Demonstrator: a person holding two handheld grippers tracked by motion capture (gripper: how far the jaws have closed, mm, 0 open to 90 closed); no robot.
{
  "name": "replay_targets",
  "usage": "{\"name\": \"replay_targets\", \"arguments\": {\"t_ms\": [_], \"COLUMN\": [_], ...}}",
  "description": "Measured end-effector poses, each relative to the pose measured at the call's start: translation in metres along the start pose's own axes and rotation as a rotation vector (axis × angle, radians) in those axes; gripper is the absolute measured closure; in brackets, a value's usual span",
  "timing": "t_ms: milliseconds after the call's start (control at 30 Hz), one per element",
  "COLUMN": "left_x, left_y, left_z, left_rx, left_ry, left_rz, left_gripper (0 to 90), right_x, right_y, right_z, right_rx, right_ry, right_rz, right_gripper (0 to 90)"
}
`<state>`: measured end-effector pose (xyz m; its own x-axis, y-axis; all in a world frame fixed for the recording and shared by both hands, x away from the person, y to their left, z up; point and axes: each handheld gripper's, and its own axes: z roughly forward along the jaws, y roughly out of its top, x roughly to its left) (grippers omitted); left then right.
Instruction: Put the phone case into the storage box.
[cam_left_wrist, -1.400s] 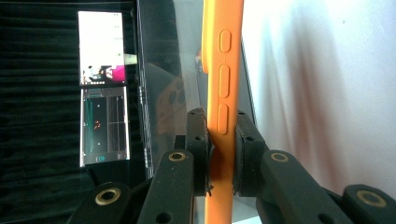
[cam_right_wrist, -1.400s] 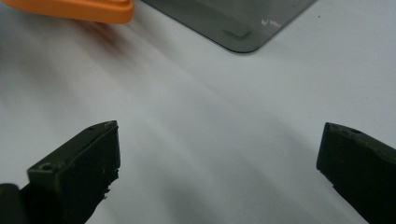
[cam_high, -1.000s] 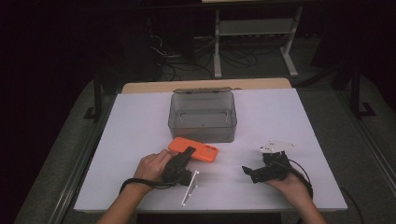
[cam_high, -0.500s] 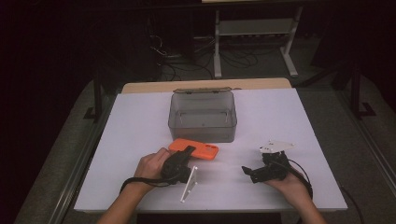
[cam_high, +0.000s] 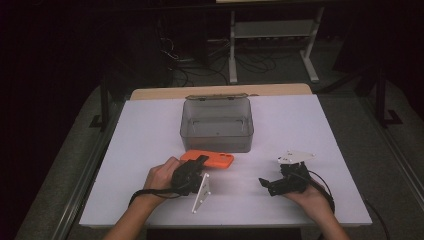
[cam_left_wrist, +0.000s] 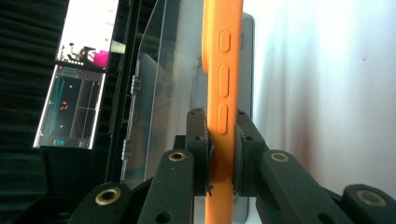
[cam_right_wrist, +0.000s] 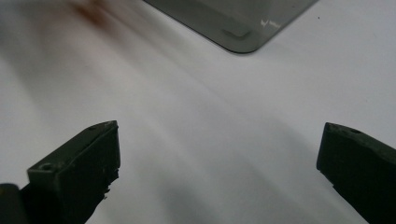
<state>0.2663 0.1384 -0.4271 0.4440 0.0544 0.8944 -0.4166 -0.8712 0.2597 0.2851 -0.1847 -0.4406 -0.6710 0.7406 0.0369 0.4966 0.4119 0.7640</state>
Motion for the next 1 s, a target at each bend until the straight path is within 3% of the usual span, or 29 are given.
{"name": "replay_targets", "arguments": {"t_ms": [300, 1000], "left_x": [0.006, 0.019], "left_y": [-0.002, -0.011], "left_z": [-0.001, -0.001], "left_rx": [-0.012, -0.050], "left_ry": [-0.011, -0.083], "left_rz": [-0.058, -0.269], "left_gripper": [79.8, 79.8], "right_x": [0.000, 0.001], "right_y": [0.000, 0.000], "right_z": [0.000, -0.001], "right_rx": [-0.001, 0.003], "right_ry": [-0.002, -0.004], "right_rz": [-0.002, -0.012], "right_gripper": [0.0, 0.0]}}
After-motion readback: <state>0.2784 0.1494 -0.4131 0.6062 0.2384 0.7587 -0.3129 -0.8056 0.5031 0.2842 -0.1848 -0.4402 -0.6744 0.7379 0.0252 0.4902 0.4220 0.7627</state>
